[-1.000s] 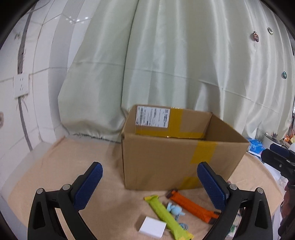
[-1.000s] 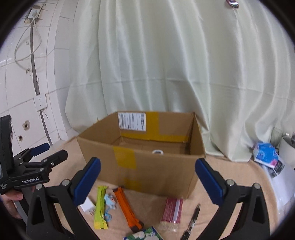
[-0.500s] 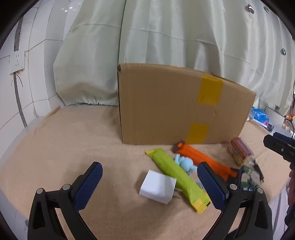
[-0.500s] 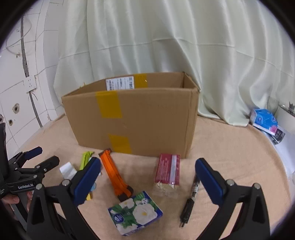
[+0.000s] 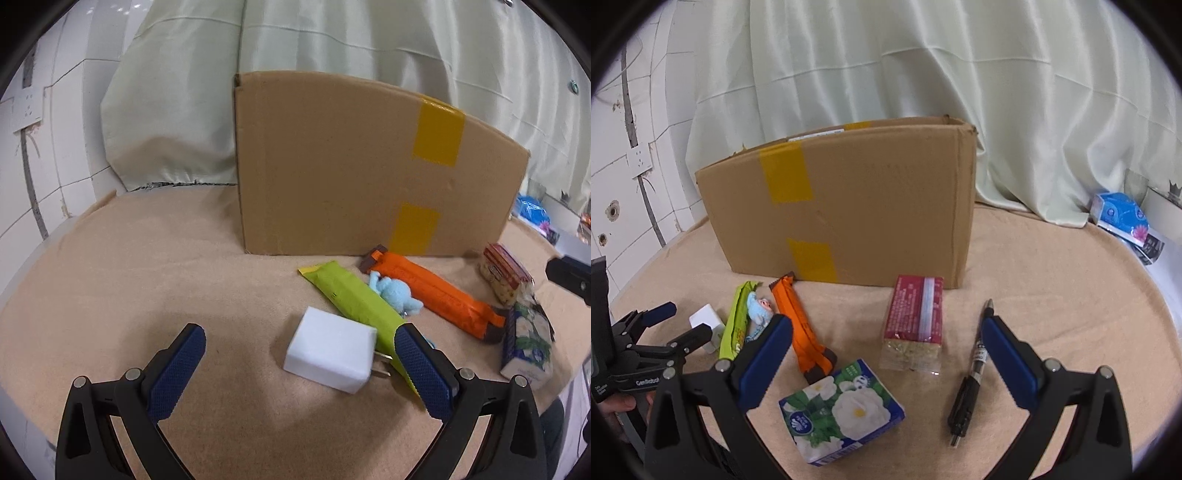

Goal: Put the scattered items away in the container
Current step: 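Grasp the white charger with the left gripper while the right gripper grasps the red snack bar, then carry the white charger and red snack bar with both grippers over the box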

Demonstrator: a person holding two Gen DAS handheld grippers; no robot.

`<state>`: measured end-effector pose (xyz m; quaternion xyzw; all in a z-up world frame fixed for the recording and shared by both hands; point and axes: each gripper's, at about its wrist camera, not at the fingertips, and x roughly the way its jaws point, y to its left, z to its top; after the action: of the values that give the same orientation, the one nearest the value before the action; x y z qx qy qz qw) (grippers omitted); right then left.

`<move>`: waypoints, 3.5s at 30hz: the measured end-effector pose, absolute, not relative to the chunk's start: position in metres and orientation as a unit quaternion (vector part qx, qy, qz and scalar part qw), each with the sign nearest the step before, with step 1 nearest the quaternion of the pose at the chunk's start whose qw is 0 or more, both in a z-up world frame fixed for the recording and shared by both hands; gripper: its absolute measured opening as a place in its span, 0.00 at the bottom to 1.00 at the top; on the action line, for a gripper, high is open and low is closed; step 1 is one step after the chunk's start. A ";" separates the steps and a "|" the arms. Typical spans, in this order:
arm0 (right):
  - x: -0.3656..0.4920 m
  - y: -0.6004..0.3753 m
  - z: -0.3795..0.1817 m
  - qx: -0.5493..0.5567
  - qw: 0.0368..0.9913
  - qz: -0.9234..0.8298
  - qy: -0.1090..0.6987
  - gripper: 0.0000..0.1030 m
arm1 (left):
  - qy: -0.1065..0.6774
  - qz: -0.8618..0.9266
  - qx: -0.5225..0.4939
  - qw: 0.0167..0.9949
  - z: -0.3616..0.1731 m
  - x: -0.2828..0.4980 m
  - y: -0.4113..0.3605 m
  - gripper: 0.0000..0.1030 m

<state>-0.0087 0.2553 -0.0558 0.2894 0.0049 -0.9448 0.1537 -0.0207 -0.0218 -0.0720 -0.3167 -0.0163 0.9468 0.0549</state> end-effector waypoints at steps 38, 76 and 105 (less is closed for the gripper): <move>-0.047 0.253 -0.067 0.328 0.123 -0.937 0.013 1.00 | -0.017 0.940 -0.333 0.069 -0.073 -0.034 -0.031 0.45; -0.026 0.245 -0.037 0.321 0.164 -0.933 0.022 0.43 | -0.013 0.952 -0.299 0.060 -0.028 -0.021 -0.026 0.45; -0.090 0.224 0.125 0.195 0.186 -0.963 0.030 0.43 | 0.023 0.980 -0.182 0.075 0.159 -0.119 0.011 0.45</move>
<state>-0.0902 0.2239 0.1246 0.1949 0.0304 -0.9625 0.1862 -0.1187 0.0113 0.1594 -0.1821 0.0232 0.9801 0.0755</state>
